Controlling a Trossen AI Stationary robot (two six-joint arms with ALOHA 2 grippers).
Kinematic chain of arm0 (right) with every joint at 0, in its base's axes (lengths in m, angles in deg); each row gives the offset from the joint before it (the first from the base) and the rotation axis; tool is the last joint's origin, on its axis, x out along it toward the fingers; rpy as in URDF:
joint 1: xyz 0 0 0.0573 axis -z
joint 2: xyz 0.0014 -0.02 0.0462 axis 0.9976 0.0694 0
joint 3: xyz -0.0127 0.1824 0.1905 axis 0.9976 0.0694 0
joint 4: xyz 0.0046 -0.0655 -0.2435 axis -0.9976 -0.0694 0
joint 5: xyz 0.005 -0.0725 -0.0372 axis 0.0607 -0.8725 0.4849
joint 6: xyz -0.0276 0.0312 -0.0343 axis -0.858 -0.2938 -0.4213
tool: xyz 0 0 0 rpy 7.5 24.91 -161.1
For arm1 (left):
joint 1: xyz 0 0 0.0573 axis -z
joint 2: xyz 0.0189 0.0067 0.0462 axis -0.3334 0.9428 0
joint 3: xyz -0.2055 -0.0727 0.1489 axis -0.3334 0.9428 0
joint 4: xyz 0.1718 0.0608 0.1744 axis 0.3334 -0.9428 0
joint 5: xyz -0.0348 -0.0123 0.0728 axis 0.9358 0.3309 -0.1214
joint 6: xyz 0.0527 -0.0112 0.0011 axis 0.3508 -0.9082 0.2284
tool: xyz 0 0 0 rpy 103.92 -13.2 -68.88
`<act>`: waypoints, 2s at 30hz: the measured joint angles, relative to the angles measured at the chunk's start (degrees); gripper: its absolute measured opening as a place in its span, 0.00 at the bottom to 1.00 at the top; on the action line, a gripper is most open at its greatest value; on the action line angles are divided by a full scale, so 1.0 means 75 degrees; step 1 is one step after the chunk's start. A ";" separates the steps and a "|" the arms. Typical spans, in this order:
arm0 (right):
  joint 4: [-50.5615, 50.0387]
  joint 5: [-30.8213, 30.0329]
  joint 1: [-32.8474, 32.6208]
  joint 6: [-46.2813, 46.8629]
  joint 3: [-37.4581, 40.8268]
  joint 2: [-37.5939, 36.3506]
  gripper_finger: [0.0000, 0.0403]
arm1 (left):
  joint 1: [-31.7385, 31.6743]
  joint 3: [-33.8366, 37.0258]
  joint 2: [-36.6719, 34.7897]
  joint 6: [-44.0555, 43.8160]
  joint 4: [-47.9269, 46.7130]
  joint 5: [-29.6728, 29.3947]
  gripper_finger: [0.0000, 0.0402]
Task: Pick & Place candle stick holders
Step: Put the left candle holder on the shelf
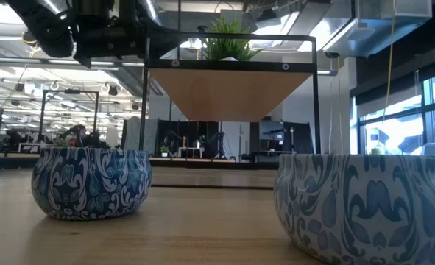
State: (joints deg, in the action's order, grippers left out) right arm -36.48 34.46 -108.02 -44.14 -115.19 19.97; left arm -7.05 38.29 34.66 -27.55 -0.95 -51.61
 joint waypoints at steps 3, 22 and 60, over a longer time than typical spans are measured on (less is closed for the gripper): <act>-0.0003 -0.0005 0.0000 0.0008 0.0000 0.0000 0.43 | -0.0040 -0.0232 0.0161 0.0029 0.0004 0.0062 0.03; -0.0001 0.0066 -0.0006 0.0111 0.0000 0.0003 0.43 | -0.0169 -0.0370 0.0308 0.0227 -0.0352 0.0078 0.03; 0.0001 0.0199 0.0046 0.0338 0.0000 0.0006 0.43 | 0.0036 -0.0381 0.0601 0.0574 -0.0277 0.0477 0.03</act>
State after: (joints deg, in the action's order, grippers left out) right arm -36.47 35.95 -107.67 -41.61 -115.19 20.02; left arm -6.78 35.43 39.17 -23.25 -3.03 -48.03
